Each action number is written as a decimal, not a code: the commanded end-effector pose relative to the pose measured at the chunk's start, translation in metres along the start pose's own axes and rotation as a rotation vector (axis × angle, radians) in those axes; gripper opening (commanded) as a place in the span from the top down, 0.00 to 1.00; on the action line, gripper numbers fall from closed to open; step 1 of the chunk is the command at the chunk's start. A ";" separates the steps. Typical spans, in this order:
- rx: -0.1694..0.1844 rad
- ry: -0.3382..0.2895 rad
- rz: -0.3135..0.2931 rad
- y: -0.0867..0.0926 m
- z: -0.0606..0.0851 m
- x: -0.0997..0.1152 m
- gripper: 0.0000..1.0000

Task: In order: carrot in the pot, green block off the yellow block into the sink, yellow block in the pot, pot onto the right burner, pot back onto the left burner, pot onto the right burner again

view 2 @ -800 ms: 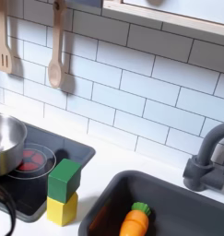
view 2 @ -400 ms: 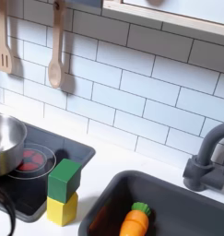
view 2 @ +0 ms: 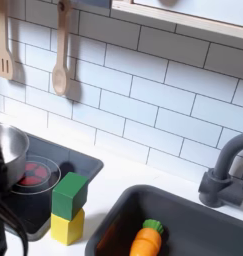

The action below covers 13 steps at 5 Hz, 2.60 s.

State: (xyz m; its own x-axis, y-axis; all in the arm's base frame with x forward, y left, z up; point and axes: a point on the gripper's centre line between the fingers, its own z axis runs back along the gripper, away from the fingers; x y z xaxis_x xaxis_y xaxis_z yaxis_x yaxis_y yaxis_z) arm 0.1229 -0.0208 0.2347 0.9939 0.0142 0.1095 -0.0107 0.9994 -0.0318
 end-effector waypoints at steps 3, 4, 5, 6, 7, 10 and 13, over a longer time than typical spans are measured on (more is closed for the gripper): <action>-0.026 -0.046 0.023 -0.001 -0.023 0.027 0.00; -0.034 -0.064 0.033 -0.003 -0.028 0.045 0.00; -0.039 -0.058 0.033 -0.008 -0.039 0.061 0.00; -0.044 -0.070 0.041 -0.012 -0.042 0.075 0.00; -0.046 -0.096 0.026 -0.023 -0.041 0.097 0.00; -0.051 -0.116 0.011 -0.034 -0.039 0.126 0.00; -0.049 -0.112 0.009 -0.035 -0.039 0.126 0.00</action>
State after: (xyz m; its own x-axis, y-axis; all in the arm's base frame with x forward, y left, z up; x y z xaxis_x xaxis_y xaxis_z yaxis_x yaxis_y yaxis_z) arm 0.2526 -0.0550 0.2106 0.9751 0.0297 0.2199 -0.0116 0.9965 -0.0830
